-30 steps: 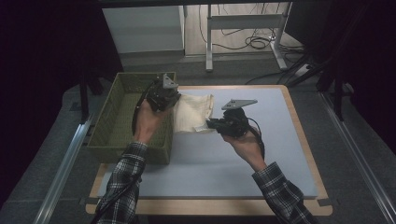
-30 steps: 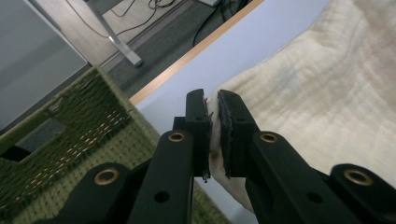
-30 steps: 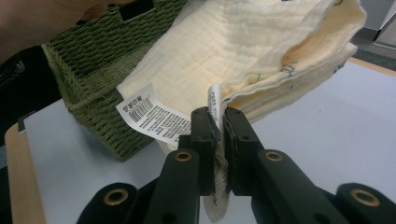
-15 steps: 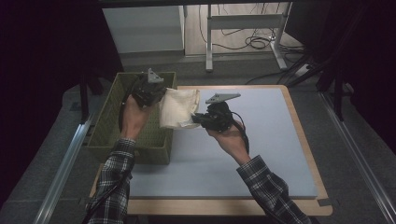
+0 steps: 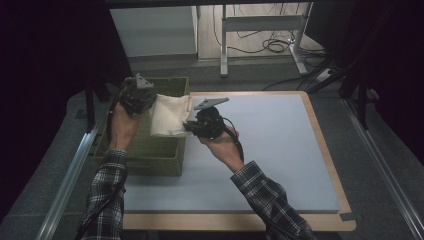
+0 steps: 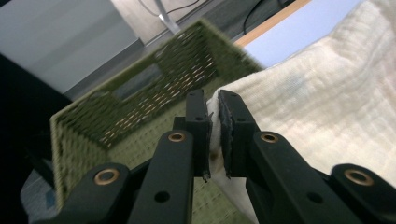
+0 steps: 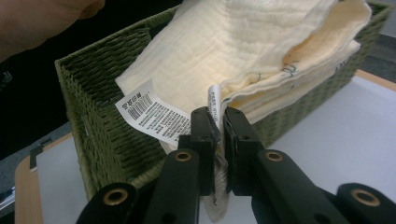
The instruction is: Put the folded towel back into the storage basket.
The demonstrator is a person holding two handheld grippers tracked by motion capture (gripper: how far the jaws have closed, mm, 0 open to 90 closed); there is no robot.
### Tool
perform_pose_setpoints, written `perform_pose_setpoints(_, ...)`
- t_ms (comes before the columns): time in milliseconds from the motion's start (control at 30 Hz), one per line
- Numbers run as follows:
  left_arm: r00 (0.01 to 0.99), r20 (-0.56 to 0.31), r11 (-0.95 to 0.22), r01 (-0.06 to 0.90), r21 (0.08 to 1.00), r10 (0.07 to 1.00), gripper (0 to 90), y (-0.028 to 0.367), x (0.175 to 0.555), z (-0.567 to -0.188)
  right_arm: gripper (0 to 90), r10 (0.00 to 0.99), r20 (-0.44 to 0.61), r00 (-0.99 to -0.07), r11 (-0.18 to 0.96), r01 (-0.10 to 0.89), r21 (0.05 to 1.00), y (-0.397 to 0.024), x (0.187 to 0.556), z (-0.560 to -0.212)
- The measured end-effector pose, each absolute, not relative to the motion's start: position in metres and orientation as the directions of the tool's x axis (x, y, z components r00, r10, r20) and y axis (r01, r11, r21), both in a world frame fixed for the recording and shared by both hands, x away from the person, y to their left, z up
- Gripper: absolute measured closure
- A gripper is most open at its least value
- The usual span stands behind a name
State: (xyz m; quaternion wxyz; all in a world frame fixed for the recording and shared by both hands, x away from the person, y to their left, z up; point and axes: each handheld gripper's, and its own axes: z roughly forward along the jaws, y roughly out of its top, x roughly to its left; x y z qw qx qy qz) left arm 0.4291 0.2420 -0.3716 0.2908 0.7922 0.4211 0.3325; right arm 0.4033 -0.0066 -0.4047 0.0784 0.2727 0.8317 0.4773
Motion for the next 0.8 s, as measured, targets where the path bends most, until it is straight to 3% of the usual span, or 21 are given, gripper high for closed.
perform_pose_setpoints(800, 0.354, 0.292, -0.453, 0.572, 0.684, 0.888, 82.8, 0.308, 0.425, -0.402, 83.4, 0.483, 0.062, -0.873, 0.559, 0.363, 0.746, 0.095, 0.411, -0.43)
